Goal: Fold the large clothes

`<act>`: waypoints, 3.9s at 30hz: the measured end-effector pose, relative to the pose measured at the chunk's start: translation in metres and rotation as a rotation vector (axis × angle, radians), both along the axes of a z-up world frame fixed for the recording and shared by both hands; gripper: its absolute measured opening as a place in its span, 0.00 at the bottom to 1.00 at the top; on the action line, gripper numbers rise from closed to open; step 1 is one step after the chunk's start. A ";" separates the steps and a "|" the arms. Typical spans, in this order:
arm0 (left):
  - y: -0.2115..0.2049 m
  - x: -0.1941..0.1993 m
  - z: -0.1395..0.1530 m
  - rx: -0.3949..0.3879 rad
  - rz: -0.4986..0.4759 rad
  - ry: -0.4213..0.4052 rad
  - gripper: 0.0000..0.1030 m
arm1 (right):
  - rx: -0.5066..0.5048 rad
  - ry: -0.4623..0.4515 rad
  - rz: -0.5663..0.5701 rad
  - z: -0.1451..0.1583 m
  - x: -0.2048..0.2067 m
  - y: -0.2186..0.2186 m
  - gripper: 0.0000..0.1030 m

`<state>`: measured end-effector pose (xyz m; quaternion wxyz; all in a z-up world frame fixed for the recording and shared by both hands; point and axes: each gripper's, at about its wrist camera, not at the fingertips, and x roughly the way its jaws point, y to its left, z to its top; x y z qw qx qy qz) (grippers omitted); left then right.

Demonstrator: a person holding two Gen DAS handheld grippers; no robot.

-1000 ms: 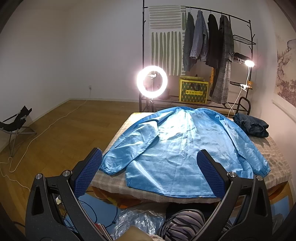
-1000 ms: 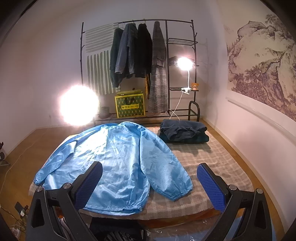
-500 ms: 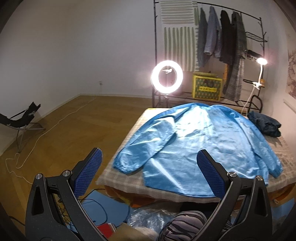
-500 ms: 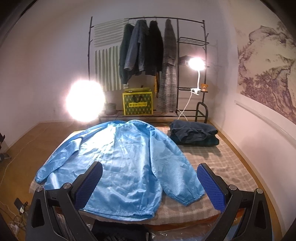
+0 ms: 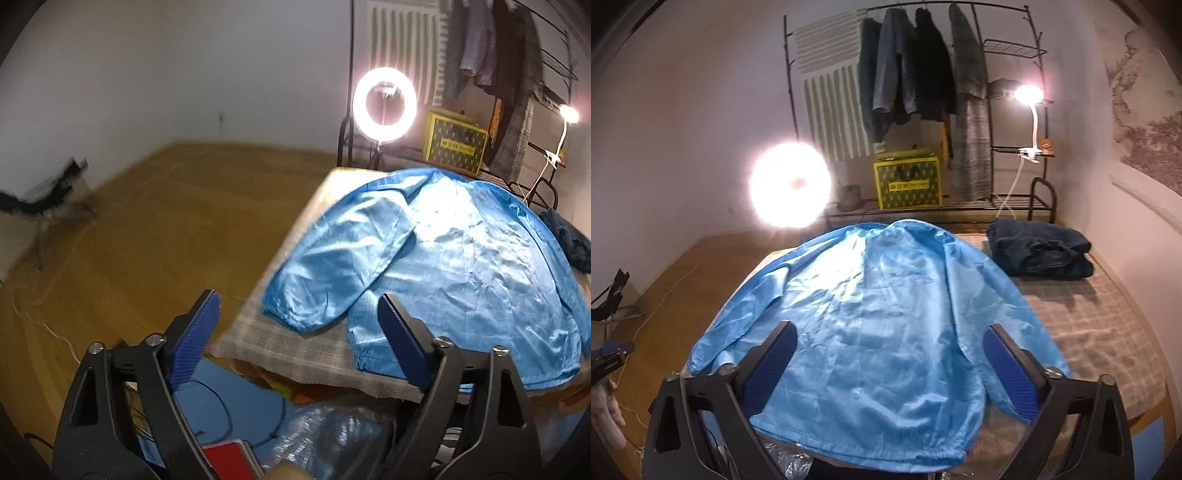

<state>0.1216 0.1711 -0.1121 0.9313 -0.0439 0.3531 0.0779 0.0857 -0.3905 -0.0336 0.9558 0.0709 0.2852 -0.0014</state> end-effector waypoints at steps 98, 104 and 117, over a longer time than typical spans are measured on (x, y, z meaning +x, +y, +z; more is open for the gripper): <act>-0.183 -0.030 -0.076 0.060 -0.768 0.115 0.46 | 0.118 0.572 0.371 -0.183 0.269 0.118 0.06; -0.145 -0.034 -0.082 -0.095 -0.628 0.134 0.57 | 0.125 0.501 0.452 -0.154 0.269 0.144 0.77; -0.098 -0.018 -0.102 -0.222 -0.433 0.178 0.56 | 0.346 0.735 0.455 -0.235 0.238 0.164 0.05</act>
